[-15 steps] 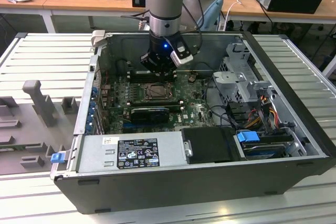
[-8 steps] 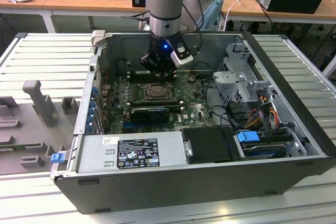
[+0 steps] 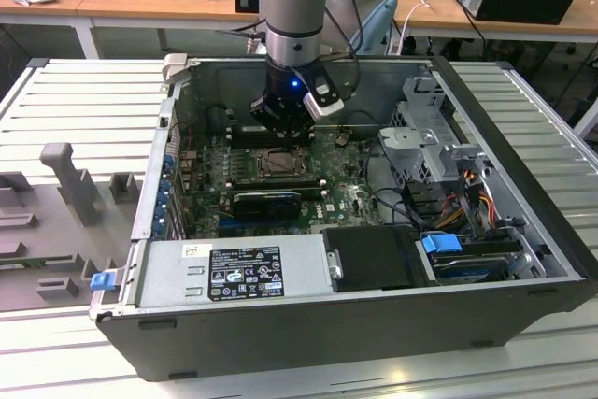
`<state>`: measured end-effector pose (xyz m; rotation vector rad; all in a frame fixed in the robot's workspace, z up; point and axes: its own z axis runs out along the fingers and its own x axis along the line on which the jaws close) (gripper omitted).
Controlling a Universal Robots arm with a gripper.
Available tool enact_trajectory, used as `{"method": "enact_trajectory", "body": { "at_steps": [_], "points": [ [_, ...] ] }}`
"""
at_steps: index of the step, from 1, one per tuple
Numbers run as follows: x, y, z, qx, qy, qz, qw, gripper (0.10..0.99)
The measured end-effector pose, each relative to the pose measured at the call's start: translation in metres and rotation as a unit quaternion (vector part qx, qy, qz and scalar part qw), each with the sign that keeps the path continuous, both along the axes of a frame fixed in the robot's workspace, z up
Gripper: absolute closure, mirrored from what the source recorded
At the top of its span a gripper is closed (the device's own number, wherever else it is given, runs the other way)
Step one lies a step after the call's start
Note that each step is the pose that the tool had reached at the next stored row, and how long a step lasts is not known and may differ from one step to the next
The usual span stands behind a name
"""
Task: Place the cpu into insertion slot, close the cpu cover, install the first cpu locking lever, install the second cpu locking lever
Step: 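Install the first cpu locking lever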
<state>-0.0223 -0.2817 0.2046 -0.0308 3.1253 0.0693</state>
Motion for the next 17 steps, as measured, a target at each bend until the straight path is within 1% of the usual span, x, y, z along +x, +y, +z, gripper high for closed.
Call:
{"method": "enact_trajectory", "body": {
  "at_steps": [1,2,3,5,7,11,12,13,14,17],
  "points": [
    [0.0001,0.0,0.0005,0.0001,0.0,0.0,1.0,0.98],
    [0.0005,0.0001,0.001,-0.0064,0.0,0.0,1.0,0.98],
    [0.0007,0.0,0.0001,-0.0155,0.0001,0.0,0.9999,0.98],
    [0.0009,0.0001,-0.001,-0.0208,0.0001,0.0,0.9998,0.98],
    [0.0011,0.0,-0.0016,-0.0226,0.0002,0.0,0.9997,0.98],
    [0.0015,-0.0001,-0.0026,-0.0226,0.0002,0.0,0.9997,0.98],
    [0.0017,-0.0001,-0.0029,-0.0217,0.0003,0.0,0.9998,0.98],
    [0.0018,0.0,-0.0032,-0.0202,0.0003,0.0,0.9998,0.98],
    [0.002,-0.0001,-0.0034,-0.017,0.0004,0.0,0.9999,0.98],
    [0.0023,0.0,-0.0039,-0.0106,0.0005,0.0,0.9999,0.98]
  ]
}}
